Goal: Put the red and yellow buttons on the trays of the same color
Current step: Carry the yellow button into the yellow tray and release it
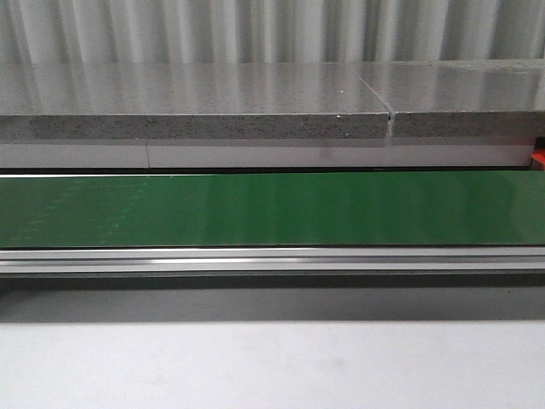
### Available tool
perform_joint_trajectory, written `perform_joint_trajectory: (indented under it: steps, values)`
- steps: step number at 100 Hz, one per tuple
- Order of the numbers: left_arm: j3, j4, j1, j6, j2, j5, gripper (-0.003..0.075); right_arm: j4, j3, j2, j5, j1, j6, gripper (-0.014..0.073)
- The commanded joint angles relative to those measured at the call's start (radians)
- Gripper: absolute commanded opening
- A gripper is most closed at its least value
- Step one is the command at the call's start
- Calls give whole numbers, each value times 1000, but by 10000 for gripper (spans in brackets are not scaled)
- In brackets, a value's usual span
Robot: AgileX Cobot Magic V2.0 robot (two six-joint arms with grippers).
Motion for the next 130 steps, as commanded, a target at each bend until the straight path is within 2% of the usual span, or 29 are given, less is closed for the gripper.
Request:
perform_joint_trajectory:
  steps: [1, 13, 77, 86, 101, 106, 130]
  values:
    - [-26, -16, -8, -7, 9, -70, -21, 10, -6, -17, -84, -50, 55, 174]
    - [-26, -16, -8, -7, 9, -70, -21, 10, 26, -2, -120, -77, 72, 174]
    - [-26, -16, -8, -7, 9, -70, -21, 55, 47, 206, -228, -66, 72, 177]
    - [-26, -16, -8, -7, 9, -70, -21, 55, 47, 209, -233, -64, 53, 242]
    - [-26, -16, -8, -7, 9, -70, -21, 55, 47, 209, -235, -63, 37, 479]
    - [-26, -16, -8, -7, 9, -70, -21, 55, 47, 209, -234, -63, 37, 528]
    - [-26, -16, -8, -7, 9, -70, -21, 21, 47, 193, -238, -63, 36, 547]
